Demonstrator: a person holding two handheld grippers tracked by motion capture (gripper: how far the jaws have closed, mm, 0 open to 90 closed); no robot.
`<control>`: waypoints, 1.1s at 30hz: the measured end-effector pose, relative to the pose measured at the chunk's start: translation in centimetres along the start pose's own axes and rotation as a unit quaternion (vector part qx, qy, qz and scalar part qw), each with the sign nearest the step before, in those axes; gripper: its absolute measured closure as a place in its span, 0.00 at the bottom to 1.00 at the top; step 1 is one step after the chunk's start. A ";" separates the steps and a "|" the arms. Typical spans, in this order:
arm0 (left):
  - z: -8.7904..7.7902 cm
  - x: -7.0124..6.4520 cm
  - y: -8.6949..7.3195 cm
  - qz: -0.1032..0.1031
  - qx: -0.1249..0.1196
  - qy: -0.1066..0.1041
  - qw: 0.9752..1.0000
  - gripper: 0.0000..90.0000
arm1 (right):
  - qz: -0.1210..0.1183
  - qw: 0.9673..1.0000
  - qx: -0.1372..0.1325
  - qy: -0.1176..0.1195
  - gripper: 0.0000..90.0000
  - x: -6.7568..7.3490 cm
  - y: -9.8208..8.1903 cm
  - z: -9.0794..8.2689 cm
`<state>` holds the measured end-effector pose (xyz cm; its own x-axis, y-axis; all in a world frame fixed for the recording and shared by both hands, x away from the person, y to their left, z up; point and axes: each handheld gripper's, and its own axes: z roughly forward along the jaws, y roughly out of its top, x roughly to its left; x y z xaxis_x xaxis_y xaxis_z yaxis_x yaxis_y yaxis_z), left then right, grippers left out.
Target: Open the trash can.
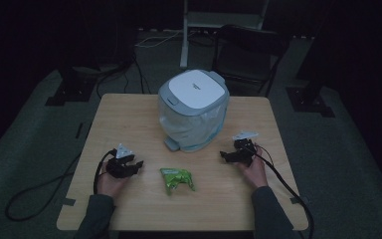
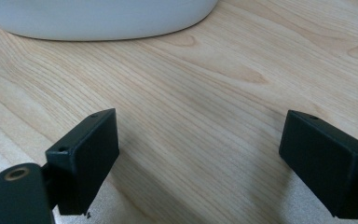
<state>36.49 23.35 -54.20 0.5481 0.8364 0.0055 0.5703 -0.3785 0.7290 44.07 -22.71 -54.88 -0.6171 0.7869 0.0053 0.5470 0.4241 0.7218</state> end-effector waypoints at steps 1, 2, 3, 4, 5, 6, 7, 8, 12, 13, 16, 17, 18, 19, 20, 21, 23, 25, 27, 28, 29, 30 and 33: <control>0.0 0.0 0.0 0.000 -0.002 0.000 1.000 0.55 | -0.001 1.000 0.000 0.002 0.12 0.1 0.0 0.0; 0.0 0.0 0.0 0.000 -0.002 0.000 1.000 0.55 | -0.001 1.000 0.000 0.002 0.12 0.1 -0.1 -0.1; 0.0 0.0 -0.1 -0.001 -0.003 -0.002 1.000 0.55 | -0.002 1.000 0.001 0.002 0.12 0.1 -0.1 -0.1; 0.0 0.0 -0.1 -0.001 -0.003 -0.002 1.000 0.55 | -0.002 1.000 0.001 0.002 0.12 0.1 -0.1 -0.1; 0.0 0.0 -0.1 -0.001 -0.004 -0.002 1.000 0.55 | -0.002 1.000 0.000 0.002 0.12 0.1 -0.1 -0.1; 0.0 0.0 -0.1 -0.001 -0.005 -0.003 1.000 0.55 | -0.002 1.000 0.000 0.002 0.12 0.1 -0.1 -0.1; 0.0 0.0 -0.1 -0.001 -0.006 -0.003 1.000 0.55 | -0.002 1.000 0.000 0.002 0.12 0.1 -0.1 -0.1; 0.0 0.1 -0.2 -0.002 -0.007 -0.004 1.000 0.55 | -0.002 1.000 0.000 0.002 0.12 0.2 -0.1 -0.1; 0.0 0.1 -0.1 -0.003 -0.006 -0.006 1.000 0.54 | -0.002 1.000 0.000 0.002 0.12 0.1 -0.1 -0.1; 0.0 0.1 -0.1 -0.003 -0.006 -0.006 1.000 0.54 | -0.002 1.000 0.000 0.002 0.12 0.1 -0.1 -0.1; 0.0 0.0 -0.1 0.001 -0.003 -0.002 1.000 0.54 | -0.002 1.000 0.000 0.002 0.12 0.2 -0.1 -0.1; 0.0 -0.1 0.0 0.001 -0.002 -0.003 1.000 0.55 | -0.001 1.000 0.000 0.002 0.12 0.2 -0.1 -0.1; 0.0 -0.1 0.0 0.002 -0.001 -0.005 1.000 0.56 | 0.000 1.000 0.000 0.002 0.12 0.2 -0.1 -0.1; 0.0 -0.1 0.0 0.002 0.000 -0.008 1.000 0.56 | 0.000 1.000 0.000 0.002 0.12 0.2 -0.1 -0.1; 0.1 -0.1 0.1 0.002 0.000 -0.010 1.000 0.57 | 0.003 1.000 -0.001 -0.001 0.13 0.4 -0.1 -0.1; 0.1 -0.1 0.1 0.001 0.001 -0.010 1.000 0.57 | 0.003 1.000 -0.001 -0.001 0.13 0.4 -0.1 -0.1; 0.1 -0.2 0.3 -0.003 0.001 -0.016 1.000 0.57 | 0.002 1.000 0.000 -0.001 0.12 0.4 -0.2 -0.2; 0.1 -0.1 0.4 -0.003 0.000 -0.017 1.000 0.57 | 0.002 1.000 0.000 -0.001 0.13 0.4 -0.2 -0.2; 0.0 -0.1 0.6 -0.005 -0.004 -0.019 1.000 0.57 | 0.000 1.000 0.000 0.001 0.12 0.5 -0.2 -0.3; -0.1 -0.1 0.9 -0.005 -0.009 -0.021 1.000 0.57 | -0.004 1.000 0.000 0.004 0.12 0.5 -0.3 -0.3; -0.2 -0.1 1.1 -0.004 -0.012 -0.023 1.000 0.57 | -0.005 1.000 0.000 0.004 0.12 0.5 -0.3 -0.3; -0.3 -0.1 1.2 -0.005 -0.014 -0.024 1.000 0.58 | -0.005 1.000 0.000 0.004 0.12 0.5 -0.3 -0.3; -0.2 0.0 1.5 -0.007 -0.018 -0.029 0.999 0.59 | -0.005 1.000 0.000 0.004 0.13 0.5 -0.3 -0.3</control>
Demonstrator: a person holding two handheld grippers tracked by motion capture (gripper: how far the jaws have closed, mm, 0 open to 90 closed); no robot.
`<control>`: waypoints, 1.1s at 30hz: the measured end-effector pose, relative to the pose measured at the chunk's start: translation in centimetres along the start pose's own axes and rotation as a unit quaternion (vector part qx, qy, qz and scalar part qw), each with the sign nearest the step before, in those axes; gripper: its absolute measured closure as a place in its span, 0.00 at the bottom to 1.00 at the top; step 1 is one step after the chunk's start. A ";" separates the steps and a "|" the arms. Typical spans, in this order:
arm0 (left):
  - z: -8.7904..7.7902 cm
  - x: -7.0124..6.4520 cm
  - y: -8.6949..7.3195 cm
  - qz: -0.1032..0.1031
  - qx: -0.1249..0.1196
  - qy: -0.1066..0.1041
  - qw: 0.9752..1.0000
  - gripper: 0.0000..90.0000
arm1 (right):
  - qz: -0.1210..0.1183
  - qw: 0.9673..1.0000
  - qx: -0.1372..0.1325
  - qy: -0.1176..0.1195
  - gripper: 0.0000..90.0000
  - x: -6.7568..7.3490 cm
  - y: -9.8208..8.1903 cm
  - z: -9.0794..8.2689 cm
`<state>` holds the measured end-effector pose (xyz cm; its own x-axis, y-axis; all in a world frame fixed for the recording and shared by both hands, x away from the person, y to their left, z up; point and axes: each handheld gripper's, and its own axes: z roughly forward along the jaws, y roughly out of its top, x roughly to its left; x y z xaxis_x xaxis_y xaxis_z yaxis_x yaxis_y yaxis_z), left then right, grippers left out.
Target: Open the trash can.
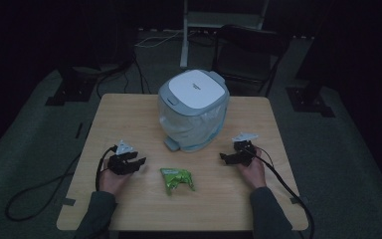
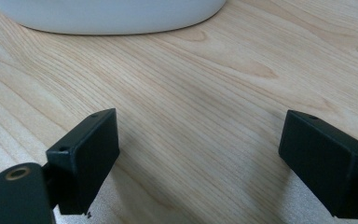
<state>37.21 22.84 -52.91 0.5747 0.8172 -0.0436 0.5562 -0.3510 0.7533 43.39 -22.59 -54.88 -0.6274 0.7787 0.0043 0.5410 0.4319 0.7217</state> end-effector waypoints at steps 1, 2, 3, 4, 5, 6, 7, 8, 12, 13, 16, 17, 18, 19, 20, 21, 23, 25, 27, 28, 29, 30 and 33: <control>0.1 0.0 0.2 0.000 -0.002 -0.002 1.000 0.59 | 0.000 1.000 0.000 0.000 0.13 0.0 0.0 0.0; 0.1 0.0 0.3 0.001 -0.002 -0.005 1.000 0.59 | 0.000 1.000 0.000 0.000 0.13 0.0 0.0 0.0; 0.3 -0.1 0.7 0.004 -0.004 -0.006 1.000 0.59 | -0.001 1.000 -0.003 0.001 0.16 0.1 -0.1 -0.1; 0.3 -0.1 0.7 0.004 -0.004 -0.006 1.000 0.59 | -0.002 1.000 -0.003 0.002 0.16 0.1 -0.1 -0.1; 0.4 -0.2 1.0 0.007 -0.005 -0.009 1.000 0.59 | -0.001 1.000 -0.004 0.002 0.16 0.1 -0.1 -0.1; 0.6 -0.2 1.4 0.010 -0.005 -0.013 1.000 0.59 | -0.001 1.000 -0.004 0.001 0.16 0.1 -0.1 -0.1; 0.6 -0.2 1.4 0.010 -0.005 -0.013 1.000 0.59 | -0.001 1.000 -0.004 0.001 0.16 0.1 -0.1 -0.1; 0.7 -0.3 1.7 0.012 -0.005 -0.016 1.000 0.59 | 0.003 1.000 -0.005 -0.002 0.18 0.2 -0.2 -0.2; 1.0 -0.5 2.6 0.018 -0.009 -0.028 0.999 0.60 | 0.008 1.000 -0.009 -0.005 0.22 0.3 -0.3 -0.4; 1.1 -0.5 2.8 0.020 -0.011 -0.031 0.999 0.61 | 0.008 1.000 -0.009 -0.006 0.22 0.3 -0.3 -0.4; 1.3 -0.6 3.3 0.022 -0.013 -0.033 0.999 0.63 | 0.008 1.000 -0.009 -0.006 0.22 0.3 -0.3 -0.4; 1.4 -0.7 3.5 0.022 -0.016 -0.035 0.999 0.63 | 0.009 1.000 -0.009 -0.006 0.22 0.3 -0.3 -0.4; 1.5 -0.7 3.7 0.023 -0.016 -0.036 0.999 0.64 | 0.008 1.000 -0.009 -0.006 0.22 0.3 -0.3 -0.4; 1.6 -0.8 3.8 0.024 -0.016 -0.036 0.999 0.67 | 0.008 1.000 -0.009 -0.006 0.22 0.3 -0.3 -0.4; 1.8 -0.8 4.1 0.024 -0.016 -0.039 0.999 0.68 | 0.008 1.000 -0.009 -0.006 0.22 0.3 -0.3 -0.4; 1.8 -0.8 4.1 0.024 -0.016 -0.039 0.999 0.69 | 0.008 1.000 -0.009 -0.006 0.22 0.3 -0.3 -0.4; 2.0 -0.9 4.3 0.024 -0.016 -0.041 0.999 0.71 | 0.008 1.000 -0.009 -0.006 0.22 0.3 -0.3 -0.4; 2.2 -1.2 4.6 0.029 -0.017 -0.043 0.999 0.77 | 0.007 1.000 -0.009 -0.006 0.22 0.3 -0.3 -0.4; 2.3 -1.2 4.7 0.031 -0.017 -0.044 0.998 0.78 | 0.008 1.000 -0.009 -0.006 0.22 0.3 -0.3 -0.4; 2.4 -1.3 4.9 0.033 -0.016 -0.043 0.998 0.78 | 0.008 1.000 -0.009 -0.006 0.22 0.3 -0.3 -0.4; 2.5 -1.4 5.0 0.032 -0.017 -0.044 0.998 0.78 | 0.007 1.000 -0.009 -0.006 0.22 0.3 -0.3 -0.4; 2.6 -1.4 5.1 0.031 -0.017 -0.046 0.998 0.78 | 0.007 1.000 -0.009 -0.007 0.22 0.3 -0.3 -0.4; 3.0 -1.5 5.5 0.030 -0.018 -0.047 0.998 0.78 | 0.007 1.000 -0.009 -0.007 0.22 0.3 -0.3 -0.4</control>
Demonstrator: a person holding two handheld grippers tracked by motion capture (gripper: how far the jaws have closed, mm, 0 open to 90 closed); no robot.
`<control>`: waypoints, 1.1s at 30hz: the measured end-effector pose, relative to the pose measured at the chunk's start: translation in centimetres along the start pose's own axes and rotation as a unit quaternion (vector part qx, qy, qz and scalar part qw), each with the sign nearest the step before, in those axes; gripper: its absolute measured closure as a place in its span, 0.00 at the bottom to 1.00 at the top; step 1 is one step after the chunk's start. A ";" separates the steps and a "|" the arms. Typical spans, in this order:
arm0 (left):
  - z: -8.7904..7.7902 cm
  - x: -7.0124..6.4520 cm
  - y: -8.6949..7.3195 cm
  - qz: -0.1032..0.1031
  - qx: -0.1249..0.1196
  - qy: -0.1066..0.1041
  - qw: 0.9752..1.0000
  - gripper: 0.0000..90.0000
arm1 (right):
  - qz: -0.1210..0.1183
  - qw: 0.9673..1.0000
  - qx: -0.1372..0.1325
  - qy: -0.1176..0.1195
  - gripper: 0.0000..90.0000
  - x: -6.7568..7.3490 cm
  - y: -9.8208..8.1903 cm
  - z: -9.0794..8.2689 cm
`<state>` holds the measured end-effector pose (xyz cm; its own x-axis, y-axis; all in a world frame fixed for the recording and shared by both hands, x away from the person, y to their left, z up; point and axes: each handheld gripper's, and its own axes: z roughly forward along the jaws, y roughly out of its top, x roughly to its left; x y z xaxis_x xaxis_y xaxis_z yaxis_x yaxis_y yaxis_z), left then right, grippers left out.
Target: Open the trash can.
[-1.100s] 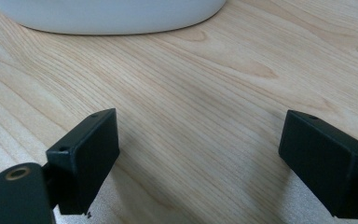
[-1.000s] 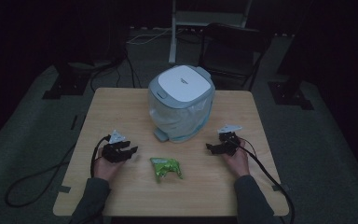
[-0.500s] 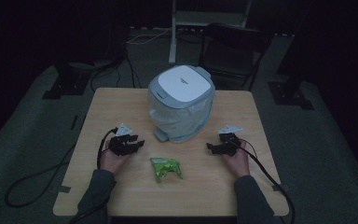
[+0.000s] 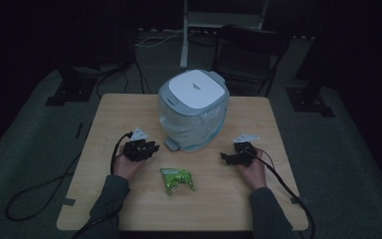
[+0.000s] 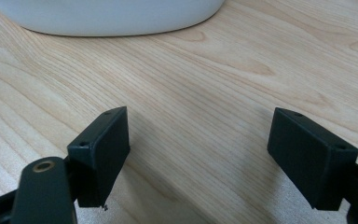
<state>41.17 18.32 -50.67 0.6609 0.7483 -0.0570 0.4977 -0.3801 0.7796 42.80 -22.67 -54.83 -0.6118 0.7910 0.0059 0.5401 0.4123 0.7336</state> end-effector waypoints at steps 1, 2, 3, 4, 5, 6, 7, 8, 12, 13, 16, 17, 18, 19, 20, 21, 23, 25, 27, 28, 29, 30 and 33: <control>0.1 0.0 0.1 -0.001 0.000 0.000 1.000 0.78 | 0.000 1.000 0.000 0.000 0.22 0.0 0.0 0.0; 0.3 0.0 0.3 -0.001 0.000 -0.001 1.000 0.78 | 0.000 1.000 0.000 0.000 0.22 0.0 0.0 0.0; 0.6 -0.1 0.5 0.000 0.000 -0.003 1.000 0.78 | 0.000 1.000 0.000 0.000 0.22 0.0 0.0 0.0; 0.6 -0.1 0.5 0.000 0.000 -0.003 1.000 0.78 | 0.000 1.000 0.000 0.000 0.22 0.0 0.0 0.0; 0.7 -0.1 0.6 0.002 0.000 -0.003 1.000 0.80 | 0.000 1.000 0.000 0.000 0.22 0.0 0.0 0.0; 0.8 -0.2 0.8 0.005 0.000 -0.004 1.000 0.80 | 0.000 1.000 0.000 0.000 0.22 0.0 0.0 0.0; 1.0 -0.3 0.9 0.007 0.000 -0.003 1.000 0.80 | 0.000 1.000 0.000 0.000 0.22 0.0 0.0 0.0; 1.2 -0.4 1.0 0.009 0.000 -0.004 1.000 0.81 | 0.000 1.000 0.000 0.000 0.22 0.0 0.0 0.0; 1.7 -0.6 1.5 0.015 0.002 -0.006 1.000 0.84 | 0.000 1.000 0.000 0.000 0.22 0.0 0.0 0.0; 1.9 -0.7 1.6 0.015 0.002 -0.005 1.000 0.88 | 0.000 1.000 0.000 0.000 0.22 0.0 0.0 0.0; 2.2 -0.8 1.8 0.019 0.004 -0.003 1.000 0.95 | 0.000 1.000 0.000 0.000 0.22 0.0 0.0 0.0; 2.3 -0.9 1.9 0.019 0.003 -0.003 1.000 0.95 | 0.000 1.000 0.000 0.000 0.22 0.0 0.0 0.0; 2.4 -0.9 2.0 0.020 0.003 -0.002 1.000 1.00 | 0.000 1.000 0.000 0.000 0.22 0.0 0.0 0.0; 2.5 -0.9 2.0 0.020 0.003 -0.002 1.000 1.00 | 0.000 1.000 0.000 0.000 0.22 0.0 0.0 0.0; 2.6 -1.0 2.1 0.020 0.004 -0.002 1.000 1.00 | 0.000 1.000 0.000 0.000 0.22 0.0 0.0 0.0; 2.7 -1.0 2.1 0.020 0.004 -0.004 1.000 1.00 | 0.000 1.000 0.000 0.000 0.22 0.0 0.0 0.0; 2.8 -1.0 2.2 0.019 0.003 -0.006 1.000 1.00 | 0.000 1.000 0.000 0.000 0.22 0.0 0.0 0.0; 3.1 -1.1 2.3 0.018 0.004 -0.007 1.000 1.00 | 0.000 1.000 0.000 0.000 0.22 0.0 0.0 0.0; 3.4 -1.2 2.4 0.019 0.006 -0.009 1.000 1.00 | -0.001 1.000 0.000 0.000 0.22 0.0 0.0 0.0; 3.4 -1.2 2.4 0.019 0.006 -0.009 1.000 1.00 | -0.001 1.000 0.000 0.000 0.22 0.0 0.0 0.0; 3.7 -1.3 2.4 0.020 0.009 -0.011 1.000 1.00 | -0.001 1.000 0.000 0.000 0.22 0.0 0.0 0.0; 3.9 -1.4 2.4 0.019 0.009 -0.012 1.000 1.00 | 0.000 1.000 0.000 0.000 0.22 0.0 0.0 0.0; 4.2 -1.6 2.4 0.023 0.014 -0.013 1.000 1.00 | -0.001 1.000 0.000 0.000 0.22 0.0 0.0 0.0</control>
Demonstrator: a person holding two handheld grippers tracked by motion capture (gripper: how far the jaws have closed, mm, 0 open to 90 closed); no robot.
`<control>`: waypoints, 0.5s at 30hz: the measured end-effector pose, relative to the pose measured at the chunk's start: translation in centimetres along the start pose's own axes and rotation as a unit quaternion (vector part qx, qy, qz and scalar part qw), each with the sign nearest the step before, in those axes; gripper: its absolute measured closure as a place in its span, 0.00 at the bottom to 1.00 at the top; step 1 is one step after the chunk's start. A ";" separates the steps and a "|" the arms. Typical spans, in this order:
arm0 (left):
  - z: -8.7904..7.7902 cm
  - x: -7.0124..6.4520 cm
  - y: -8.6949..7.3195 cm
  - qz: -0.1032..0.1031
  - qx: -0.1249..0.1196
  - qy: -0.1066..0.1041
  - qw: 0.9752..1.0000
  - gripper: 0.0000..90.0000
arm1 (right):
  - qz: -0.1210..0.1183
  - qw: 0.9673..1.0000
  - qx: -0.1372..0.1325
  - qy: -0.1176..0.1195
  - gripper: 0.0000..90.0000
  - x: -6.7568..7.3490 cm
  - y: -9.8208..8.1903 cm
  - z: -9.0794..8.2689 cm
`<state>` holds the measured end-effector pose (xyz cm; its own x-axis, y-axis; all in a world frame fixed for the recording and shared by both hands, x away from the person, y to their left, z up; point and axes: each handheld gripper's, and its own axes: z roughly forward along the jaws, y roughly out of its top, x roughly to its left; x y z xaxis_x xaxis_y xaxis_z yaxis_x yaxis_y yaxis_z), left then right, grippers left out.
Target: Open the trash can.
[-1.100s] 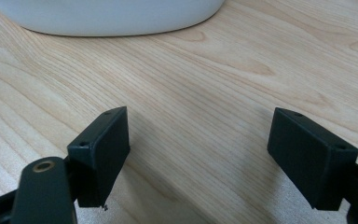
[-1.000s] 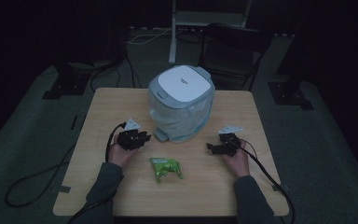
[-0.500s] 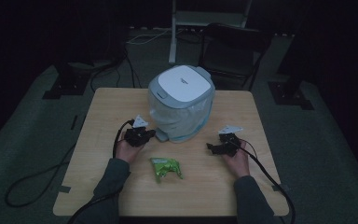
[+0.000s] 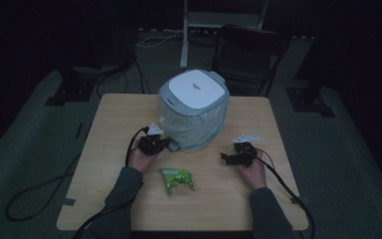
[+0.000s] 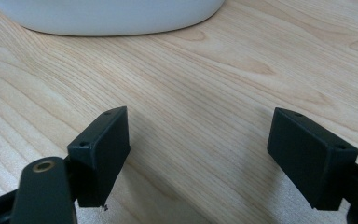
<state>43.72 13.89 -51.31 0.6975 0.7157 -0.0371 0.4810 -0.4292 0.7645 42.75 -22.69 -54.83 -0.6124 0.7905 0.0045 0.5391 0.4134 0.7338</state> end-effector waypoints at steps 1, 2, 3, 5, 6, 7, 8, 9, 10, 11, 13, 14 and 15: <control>0.1 0.0 0.0 0.001 0.000 0.000 1.000 1.00 | 0.000 1.000 0.000 0.000 0.22 0.0 0.0 0.0; 0.2 0.0 0.0 0.000 0.000 0.001 1.000 1.00 | -0.001 1.000 0.000 0.000 0.22 0.0 0.0 0.0; 0.3 0.0 0.1 -0.001 0.000 0.001 1.000 1.00 | -0.001 1.000 0.000 0.000 0.22 0.0 0.0 0.0; 0.4 0.0 0.1 0.000 0.003 0.003 1.000 1.00 | 0.001 1.000 0.001 0.000 0.22 0.0 0.0 0.0; 0.5 0.0 0.0 -0.002 0.000 0.002 1.000 1.00 | 0.001 1.000 0.000 0.000 0.22 0.0 0.0 0.0; 0.5 0.0 0.0 -0.002 0.000 0.002 1.000 1.00 | 0.001 1.000 0.000 0.000 0.22 0.0 0.0 0.0; 0.6 0.1 0.0 -0.003 -0.001 0.002 1.000 1.00 | 0.001 1.000 0.001 0.000 0.22 0.0 0.0 0.0; 0.6 0.1 -0.1 -0.003 -0.002 0.002 1.000 1.00 | 0.001 1.000 0.001 0.000 0.22 0.0 0.0 0.0; 0.6 0.1 -0.1 -0.002 -0.004 0.002 1.000 1.00 | 0.001 1.000 0.001 0.000 0.22 0.0 0.0 0.0; 0.6 0.1 -0.2 -0.002 -0.005 0.002 1.000 1.00 | 0.001 1.000 0.001 0.000 0.22 0.0 0.0 0.0; 0.6 0.0 -0.2 0.004 -0.004 0.003 1.000 1.00 | 0.001 1.000 0.001 0.000 0.22 0.0 0.0 0.0; 0.7 0.0 -0.2 0.004 -0.002 0.003 1.000 1.00 | 0.001 1.000 0.001 0.000 0.22 0.0 0.0 0.0; 0.7 0.1 -0.2 0.003 -0.002 0.002 1.000 1.00 | 0.001 1.000 0.001 0.000 0.22 0.0 0.0 0.0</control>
<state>44.01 13.67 -51.94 0.6980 0.7155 -0.0304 0.4752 -0.4310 0.7671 42.71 -22.69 -54.83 -0.6115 0.7913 0.0052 0.5405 0.4129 0.7330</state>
